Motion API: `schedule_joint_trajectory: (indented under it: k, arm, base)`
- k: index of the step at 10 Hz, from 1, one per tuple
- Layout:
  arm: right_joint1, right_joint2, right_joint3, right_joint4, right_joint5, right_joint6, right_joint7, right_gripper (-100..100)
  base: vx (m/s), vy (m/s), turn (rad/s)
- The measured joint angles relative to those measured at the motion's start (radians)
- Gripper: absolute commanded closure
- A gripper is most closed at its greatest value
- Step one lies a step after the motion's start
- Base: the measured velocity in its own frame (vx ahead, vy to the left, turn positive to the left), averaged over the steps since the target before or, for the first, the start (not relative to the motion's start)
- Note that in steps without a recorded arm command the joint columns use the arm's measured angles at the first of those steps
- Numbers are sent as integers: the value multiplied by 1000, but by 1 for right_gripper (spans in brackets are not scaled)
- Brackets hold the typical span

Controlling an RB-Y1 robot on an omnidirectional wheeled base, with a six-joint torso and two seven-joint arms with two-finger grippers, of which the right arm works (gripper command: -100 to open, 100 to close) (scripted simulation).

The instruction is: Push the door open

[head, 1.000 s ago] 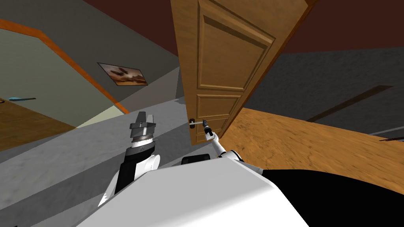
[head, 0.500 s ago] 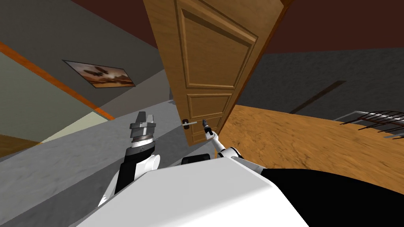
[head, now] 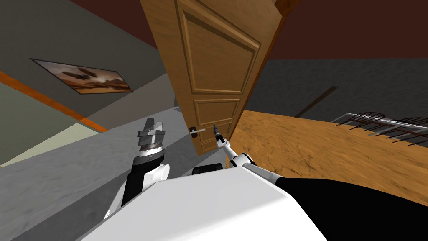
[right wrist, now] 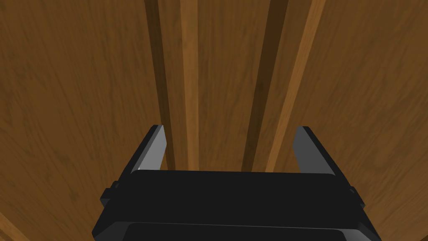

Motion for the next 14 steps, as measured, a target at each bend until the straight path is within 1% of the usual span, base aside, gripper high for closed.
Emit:
schedule_joint_trajectory:
  k: [2,3,5,7,8,9,10,11,12,13,14]
  arm:
    - [-35,7,24,55,-25,-23,2,-100]
    - [-37,13,40,53,-37,-23,6,-100]
    - [-60,17,53,88,-51,-34,4,-100]
    - [-74,25,68,105,-65,-39,5,-100]
    - [-87,31,71,128,-71,-49,7,-100]
    - [-109,40,80,163,-82,-64,7,-100]
    - [-122,48,89,185,-91,-76,7,-100]
    - [-111,50,99,163,-95,-68,8,-100]
    - [-121,54,105,175,-101,-68,7,-100]
    - [-134,60,110,199,-107,-79,5,-100]
    - [-138,66,114,204,-112,-83,6,-100]
  base:
    - [-65,1,-172]
    - [-72,23,-72]
    - [-62,32,-75]
    - [-62,29,-48]
    - [-106,58,-95]
    - [-159,77,-62]
    - [-151,89,-31]
    - [-140,119,-20]
    - [-99,106,1]
    - [-132,122,-19]
    - [-161,134,-17]
